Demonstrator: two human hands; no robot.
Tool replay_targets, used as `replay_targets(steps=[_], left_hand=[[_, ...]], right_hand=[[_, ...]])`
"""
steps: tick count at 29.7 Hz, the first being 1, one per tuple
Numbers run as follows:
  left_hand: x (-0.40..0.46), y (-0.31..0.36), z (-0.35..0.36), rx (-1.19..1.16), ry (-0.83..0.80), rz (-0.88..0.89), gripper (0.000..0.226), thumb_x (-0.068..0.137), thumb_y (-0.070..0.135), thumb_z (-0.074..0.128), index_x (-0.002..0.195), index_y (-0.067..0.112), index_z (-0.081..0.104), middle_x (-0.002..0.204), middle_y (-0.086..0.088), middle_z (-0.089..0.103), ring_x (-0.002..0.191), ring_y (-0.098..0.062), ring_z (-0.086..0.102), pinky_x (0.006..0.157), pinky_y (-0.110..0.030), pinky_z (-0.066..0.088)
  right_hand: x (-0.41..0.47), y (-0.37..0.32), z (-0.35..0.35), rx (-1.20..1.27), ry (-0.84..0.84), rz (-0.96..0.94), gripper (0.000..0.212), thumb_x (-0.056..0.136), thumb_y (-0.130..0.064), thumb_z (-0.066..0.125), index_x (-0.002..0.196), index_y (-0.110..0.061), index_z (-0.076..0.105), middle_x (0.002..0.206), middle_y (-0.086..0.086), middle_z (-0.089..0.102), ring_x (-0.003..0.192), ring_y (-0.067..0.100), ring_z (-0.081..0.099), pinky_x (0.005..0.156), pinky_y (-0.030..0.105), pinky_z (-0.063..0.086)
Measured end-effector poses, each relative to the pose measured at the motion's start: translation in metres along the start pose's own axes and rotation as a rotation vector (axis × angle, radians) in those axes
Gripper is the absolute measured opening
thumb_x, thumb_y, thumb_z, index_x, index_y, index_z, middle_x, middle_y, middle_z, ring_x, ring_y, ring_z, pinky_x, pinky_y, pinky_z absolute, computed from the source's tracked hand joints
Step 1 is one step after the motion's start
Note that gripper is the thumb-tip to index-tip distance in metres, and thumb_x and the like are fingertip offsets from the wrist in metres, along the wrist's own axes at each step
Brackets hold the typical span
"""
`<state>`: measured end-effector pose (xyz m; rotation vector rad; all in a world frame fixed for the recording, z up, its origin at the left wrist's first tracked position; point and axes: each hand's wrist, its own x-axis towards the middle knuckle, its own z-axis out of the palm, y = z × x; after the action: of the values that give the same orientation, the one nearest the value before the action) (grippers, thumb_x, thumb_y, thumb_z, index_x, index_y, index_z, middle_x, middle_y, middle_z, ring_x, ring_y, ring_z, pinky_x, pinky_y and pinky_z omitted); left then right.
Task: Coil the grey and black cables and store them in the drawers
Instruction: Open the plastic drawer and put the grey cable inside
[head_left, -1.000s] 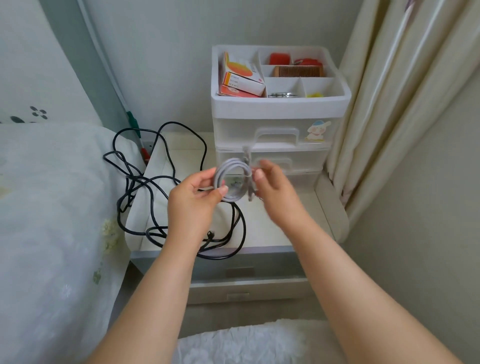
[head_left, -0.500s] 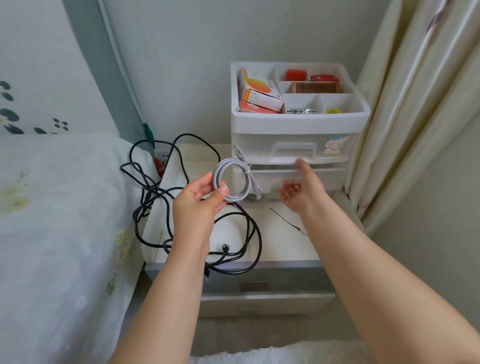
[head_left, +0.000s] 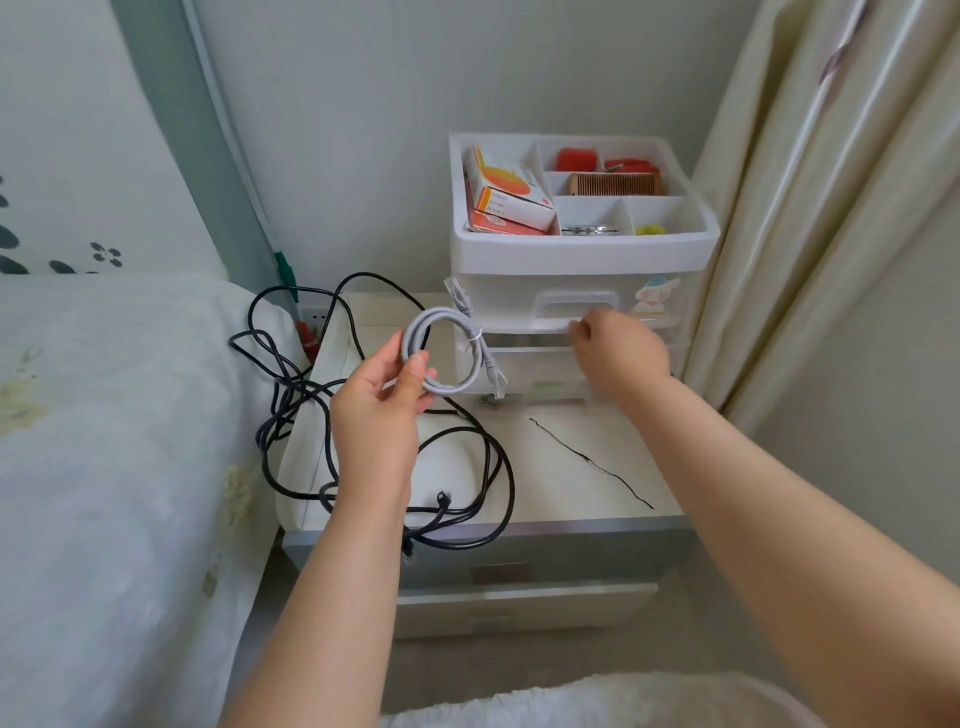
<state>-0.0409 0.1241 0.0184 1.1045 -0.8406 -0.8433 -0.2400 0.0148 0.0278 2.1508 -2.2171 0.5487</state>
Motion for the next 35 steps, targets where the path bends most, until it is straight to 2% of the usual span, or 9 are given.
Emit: replay_targets(steps=[6,11,16,18,20,25,29,32,35], left_hand=[[0.002,0.004,0.0,-0.013,0.05,0.036,0.029,0.088,0.011,0.066,0.111,0.029,0.065,0.099,0.002,0.072,0.089,-0.01,0.07,0.074,-0.022,0.056],[-0.005,0.01,0.011,0.028,-0.006,0.195,0.032,0.084,0.003,0.069,0.102,0.029,0.065,0.098,0.012,0.071,0.093,-0.004,0.068,0.081,-0.019,0.053],[0.002,-0.002,0.04,0.643,-0.189,0.549,0.024,0.084,0.01,0.07,0.105,0.019,0.072,0.097,0.008,0.069,0.088,-0.012,0.062,0.075,-0.028,0.051],[0.018,-0.004,0.056,0.859,-0.271,0.564,0.021,0.084,0.014,0.069,0.103,0.021,0.073,0.098,0.006,0.07,0.094,-0.019,0.059,0.074,-0.031,0.046],[0.032,-0.006,0.071,1.072,-0.402,0.531,0.016,0.086,0.021,0.066,0.1,0.025,0.073,0.098,0.005,0.068,0.099,-0.02,0.054,0.074,-0.032,0.043],[0.044,-0.02,0.081,1.199,-0.564,0.415,0.017,0.093,0.025,0.058,0.099,0.021,0.073,0.097,-0.001,0.066,0.096,-0.023,0.059,0.071,-0.03,0.043],[0.05,-0.019,0.076,1.256,-0.681,0.303,0.028,0.099,0.035,0.046,0.1,0.02,0.069,0.105,-0.004,0.067,0.105,-0.026,0.058,0.08,-0.034,0.046],[0.047,-0.028,0.063,1.364,-0.737,0.394,0.043,0.1,0.045,0.031,0.117,0.024,0.065,0.139,-0.002,0.052,0.136,-0.022,0.034,0.106,-0.037,0.028],[0.05,-0.033,0.053,1.428,-0.686,0.484,0.039,0.098,0.046,0.037,0.118,0.027,0.065,0.138,0.005,0.048,0.133,-0.02,0.027,0.106,-0.036,0.021]], right_hand=[[0.019,0.008,-0.011,0.063,-0.234,-0.019,0.011,0.079,-0.017,0.056,0.087,-0.015,0.063,0.096,0.006,0.067,0.083,0.026,0.059,0.07,0.031,0.05],[0.01,0.023,-0.017,0.151,-0.416,-0.085,0.04,0.08,-0.024,0.067,0.116,-0.018,0.053,0.115,-0.001,0.058,0.087,0.02,0.063,0.086,0.034,0.05],[-0.033,0.023,-0.021,0.726,0.286,-0.184,0.02,0.093,-0.017,0.052,0.112,-0.021,0.056,0.106,-0.017,0.057,0.069,0.0,0.052,0.07,0.021,0.044],[-0.045,0.022,-0.02,0.611,0.347,-0.409,0.023,0.094,-0.019,0.048,0.114,-0.019,0.059,0.11,-0.01,0.059,0.083,0.002,0.055,0.073,0.022,0.044],[-0.044,0.024,-0.012,0.353,0.202,-0.569,0.031,0.095,-0.029,0.043,0.118,-0.019,0.061,0.115,-0.004,0.062,0.1,0.017,0.058,0.082,0.033,0.047],[-0.04,0.026,0.006,0.19,-0.15,-0.458,0.047,0.093,-0.04,0.051,0.137,-0.024,0.045,0.128,-0.001,0.058,0.116,0.021,0.053,0.095,0.039,0.041],[-0.037,0.03,0.014,0.105,-0.067,-0.505,0.034,0.09,-0.024,0.059,0.124,-0.021,0.058,0.117,0.002,0.064,0.107,0.028,0.057,0.087,0.037,0.042],[-0.033,0.029,0.016,0.017,-0.022,-0.581,0.026,0.088,-0.019,0.06,0.113,-0.018,0.065,0.107,0.001,0.069,0.099,0.029,0.058,0.08,0.035,0.039],[-0.025,0.03,0.013,-0.049,0.02,-0.63,0.022,0.081,-0.025,0.067,0.103,-0.019,0.07,0.098,-0.003,0.07,0.097,0.028,0.059,0.085,0.038,0.038]])
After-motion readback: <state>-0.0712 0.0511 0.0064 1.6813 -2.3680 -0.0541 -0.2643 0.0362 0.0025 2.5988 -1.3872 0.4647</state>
